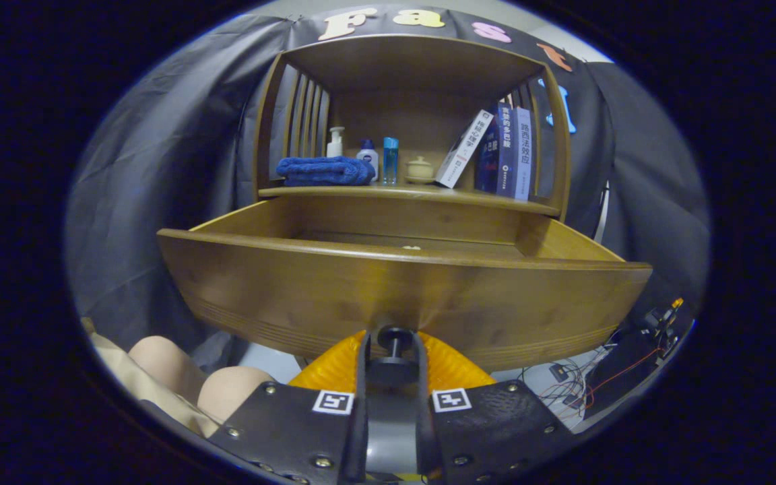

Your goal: Pull open the drawer, take out the items inside it, and place them on the countertop above the cabinet.

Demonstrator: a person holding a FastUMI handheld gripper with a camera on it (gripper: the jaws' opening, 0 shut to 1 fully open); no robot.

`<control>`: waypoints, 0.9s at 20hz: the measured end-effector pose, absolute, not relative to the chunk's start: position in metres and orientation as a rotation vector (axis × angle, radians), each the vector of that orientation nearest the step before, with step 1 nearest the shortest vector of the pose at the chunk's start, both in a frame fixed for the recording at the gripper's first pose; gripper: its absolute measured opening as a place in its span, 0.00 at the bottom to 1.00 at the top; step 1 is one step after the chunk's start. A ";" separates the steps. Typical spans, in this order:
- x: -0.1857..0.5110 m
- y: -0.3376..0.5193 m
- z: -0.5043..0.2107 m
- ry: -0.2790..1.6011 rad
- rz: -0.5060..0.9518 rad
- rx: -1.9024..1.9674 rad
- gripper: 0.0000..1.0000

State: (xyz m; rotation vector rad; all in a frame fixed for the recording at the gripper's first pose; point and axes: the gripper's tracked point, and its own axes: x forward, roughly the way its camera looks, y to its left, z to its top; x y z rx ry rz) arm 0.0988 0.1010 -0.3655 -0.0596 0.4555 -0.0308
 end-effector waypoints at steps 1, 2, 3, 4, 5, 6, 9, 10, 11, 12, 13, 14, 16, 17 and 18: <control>0.098 0.100 -0.366 0.457 -0.029 -0.052 0.30; 0.097 0.101 -0.366 0.457 -0.026 -0.050 0.30; 0.097 0.101 -0.364 0.458 -0.023 -0.056 0.36; 0.093 0.103 -0.359 0.447 -0.017 -0.071 0.37; 0.090 0.103 -0.352 0.426 -0.014 -0.097 0.41; 0.086 0.102 -0.346 0.412 -0.013 -0.129 0.41; 0.072 0.104 -0.322 0.372 -0.009 -0.200 0.41; 0.070 0.107 -0.312 0.358 0.001 -0.195 0.41; 0.072 0.111 -0.302 0.345 0.013 -0.176 0.41; 0.072 0.114 -0.290 0.333 0.023 -0.149 0.41; 0.074 0.116 -0.275 0.310 0.033 -0.122 0.41; 0.080 0.118 -0.259 0.286 0.044 -0.096 0.41; 0.093 0.120 -0.231 0.243 0.071 -0.053 0.41; 0.103 0.119 -0.220 0.227 0.081 -0.048 0.41; 0.113 0.115 -0.214 0.225 0.084 -0.060 0.41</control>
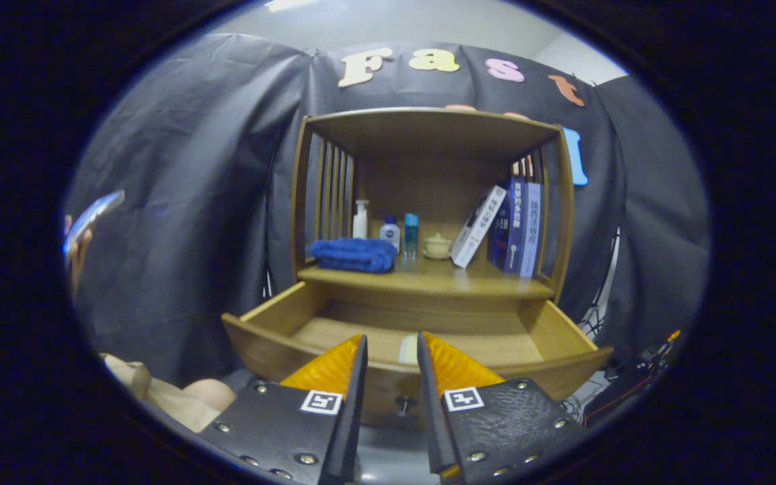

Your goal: Pull open the drawer, take out the items inside it, and place them on the countertop above the cabinet.

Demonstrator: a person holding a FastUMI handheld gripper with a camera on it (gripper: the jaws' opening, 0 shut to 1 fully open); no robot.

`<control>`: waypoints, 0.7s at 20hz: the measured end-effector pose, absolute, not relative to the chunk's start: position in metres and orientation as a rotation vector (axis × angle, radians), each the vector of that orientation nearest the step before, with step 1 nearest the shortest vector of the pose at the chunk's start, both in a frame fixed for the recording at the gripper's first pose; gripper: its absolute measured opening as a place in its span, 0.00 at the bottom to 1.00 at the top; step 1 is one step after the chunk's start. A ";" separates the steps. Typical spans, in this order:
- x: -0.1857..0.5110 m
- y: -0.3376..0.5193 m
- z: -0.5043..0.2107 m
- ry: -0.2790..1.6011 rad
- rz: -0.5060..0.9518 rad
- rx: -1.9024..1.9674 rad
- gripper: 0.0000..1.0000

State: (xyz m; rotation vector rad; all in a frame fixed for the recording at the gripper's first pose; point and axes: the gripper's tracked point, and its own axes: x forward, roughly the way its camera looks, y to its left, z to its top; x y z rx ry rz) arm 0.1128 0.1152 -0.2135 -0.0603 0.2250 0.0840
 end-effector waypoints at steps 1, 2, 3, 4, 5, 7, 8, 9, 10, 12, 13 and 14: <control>0.124 0.109 -0.207 0.214 0.078 -0.083 0.41; 0.137 0.104 -0.204 0.217 0.071 -0.109 0.41; 0.150 0.102 -0.208 0.239 0.074 -0.130 0.41; 0.163 0.102 -0.212 0.265 0.081 -0.137 0.41; 0.177 0.102 -0.221 0.309 0.091 -0.146 0.41; 0.201 0.101 -0.242 0.404 0.104 -0.155 0.41; 0.213 0.101 -0.253 0.441 0.107 -0.149 0.41; 0.223 0.102 -0.268 0.493 0.114 -0.141 0.41; 0.229 0.099 -0.286 0.568 0.117 -0.138 0.41; 0.237 0.091 -0.314 0.693 0.092 -0.127 0.41; 0.243 0.088 -0.331 0.736 0.081 -0.122 0.41; 0.244 0.085 -0.344 0.782 0.072 -0.119 0.42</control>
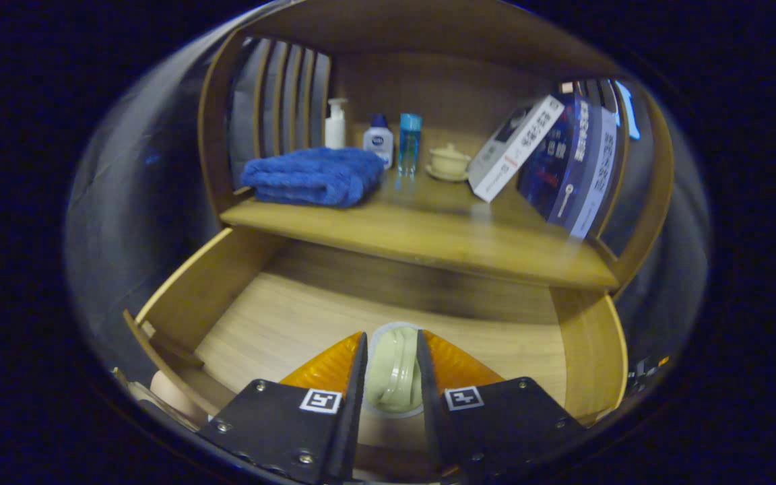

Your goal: Pull open the drawer, take out the items inside it, and place them on the countertop above the cabinet.

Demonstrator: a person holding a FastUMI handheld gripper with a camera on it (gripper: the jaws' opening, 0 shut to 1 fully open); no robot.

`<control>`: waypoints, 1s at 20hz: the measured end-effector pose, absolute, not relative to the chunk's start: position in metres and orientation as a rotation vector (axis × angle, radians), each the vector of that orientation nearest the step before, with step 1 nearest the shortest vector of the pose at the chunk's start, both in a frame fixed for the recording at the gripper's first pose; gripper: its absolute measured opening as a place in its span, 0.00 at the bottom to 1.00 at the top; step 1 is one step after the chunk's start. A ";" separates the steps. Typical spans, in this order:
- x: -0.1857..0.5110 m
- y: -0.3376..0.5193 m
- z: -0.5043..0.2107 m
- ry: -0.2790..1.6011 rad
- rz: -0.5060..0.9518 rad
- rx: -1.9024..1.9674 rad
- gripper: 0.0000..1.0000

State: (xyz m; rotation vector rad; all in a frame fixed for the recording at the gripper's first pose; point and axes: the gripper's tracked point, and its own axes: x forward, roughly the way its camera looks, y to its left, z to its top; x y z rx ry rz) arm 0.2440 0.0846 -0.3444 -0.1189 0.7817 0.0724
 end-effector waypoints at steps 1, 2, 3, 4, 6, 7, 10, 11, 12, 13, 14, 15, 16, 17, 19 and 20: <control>0.244 0.083 -0.353 0.814 0.066 -0.114 0.42; 0.245 0.080 -0.362 0.838 0.061 -0.113 0.41; 0.244 0.079 -0.374 0.868 0.058 -0.114 0.41; 0.240 0.081 -0.383 0.913 0.065 -0.099 0.41; 0.239 0.081 -0.384 0.913 0.071 -0.090 0.42; 0.241 0.078 -0.384 0.914 0.066 -0.097 0.42; 0.245 0.075 -0.387 0.886 0.054 -0.119 0.16; 0.246 0.074 -0.386 0.880 0.054 -0.126 0.15; 0.247 0.075 -0.383 0.862 0.051 -0.133 0.15; 0.249 0.073 -0.380 0.842 0.043 -0.136 0.15; 0.249 0.074 -0.373 0.819 0.045 -0.127 0.09; 0.249 0.078 -0.364 0.793 0.052 -0.105 0.09; 0.249 0.079 -0.354 0.776 0.051 -0.089 0.09; 0.248 0.080 -0.341 0.750 0.055 -0.076 0.09; 0.248 0.082 -0.311 0.698 0.064 -0.069 0.09; 0.247 0.083 -0.297 0.677 0.069 -0.065 0.09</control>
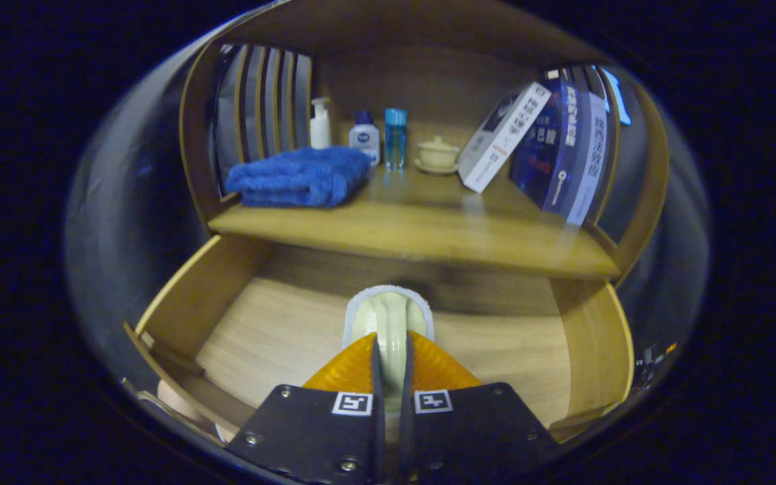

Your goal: Pull open the drawer, take out the items inside it, and place them on the countertop above the cabinet.

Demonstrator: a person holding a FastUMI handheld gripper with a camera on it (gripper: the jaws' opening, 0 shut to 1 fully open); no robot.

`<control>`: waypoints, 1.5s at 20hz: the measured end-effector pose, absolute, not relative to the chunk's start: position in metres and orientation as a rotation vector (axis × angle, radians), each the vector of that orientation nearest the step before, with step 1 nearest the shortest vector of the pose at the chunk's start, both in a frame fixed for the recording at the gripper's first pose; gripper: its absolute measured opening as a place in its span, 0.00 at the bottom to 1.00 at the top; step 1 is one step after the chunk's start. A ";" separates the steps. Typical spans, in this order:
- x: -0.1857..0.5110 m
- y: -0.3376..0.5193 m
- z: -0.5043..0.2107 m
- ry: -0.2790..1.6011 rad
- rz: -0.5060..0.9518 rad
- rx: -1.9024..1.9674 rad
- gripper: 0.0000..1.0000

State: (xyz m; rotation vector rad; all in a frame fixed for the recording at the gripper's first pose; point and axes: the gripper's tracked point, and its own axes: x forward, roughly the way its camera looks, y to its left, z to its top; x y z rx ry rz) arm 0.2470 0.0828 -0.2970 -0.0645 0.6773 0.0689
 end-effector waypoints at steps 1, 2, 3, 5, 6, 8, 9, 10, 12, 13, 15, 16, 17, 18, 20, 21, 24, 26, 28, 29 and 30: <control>0.245 0.084 -0.284 0.657 0.076 -0.059 0.09; 0.247 0.085 -0.270 0.632 0.083 -0.059 0.09; 0.249 0.085 -0.256 0.606 0.084 -0.065 0.09; 0.253 0.084 -0.232 0.555 0.079 -0.068 0.09; 0.259 0.083 -0.223 0.532 0.071 -0.068 0.09; 0.275 0.078 -0.214 0.503 0.053 -0.080 0.08; 0.285 0.078 -0.209 0.486 0.044 -0.082 0.08; 0.294 0.080 -0.205 0.460 0.039 -0.078 0.09; 0.312 0.084 -0.201 0.412 0.017 -0.075 0.09; 0.322 0.084 -0.203 0.396 0.004 -0.076 0.09; 0.340 0.087 -0.203 0.343 -0.015 -0.095 0.09; 0.346 0.087 -0.205 0.328 -0.022 -0.111 0.09; 0.352 0.089 -0.208 0.311 -0.026 -0.117 0.08; 0.357 0.090 -0.211 0.302 -0.032 -0.117 0.08; 0.363 0.088 -0.222 0.301 -0.049 -0.108 0.08; 0.364 0.086 -0.227 0.303 -0.062 -0.097 0.09; 0.364 0.081 -0.238 0.320 -0.086 -0.040 0.08; 0.364 0.076 -0.233 0.294 -0.106 -0.016 0.09; 0.361 0.075 -0.233 0.273 -0.114 -0.015 0.09; 0.359 0.076 -0.232 0.257 -0.117 -0.025 0.09; 0.357 0.078 -0.232 0.239 -0.117 -0.042 0.09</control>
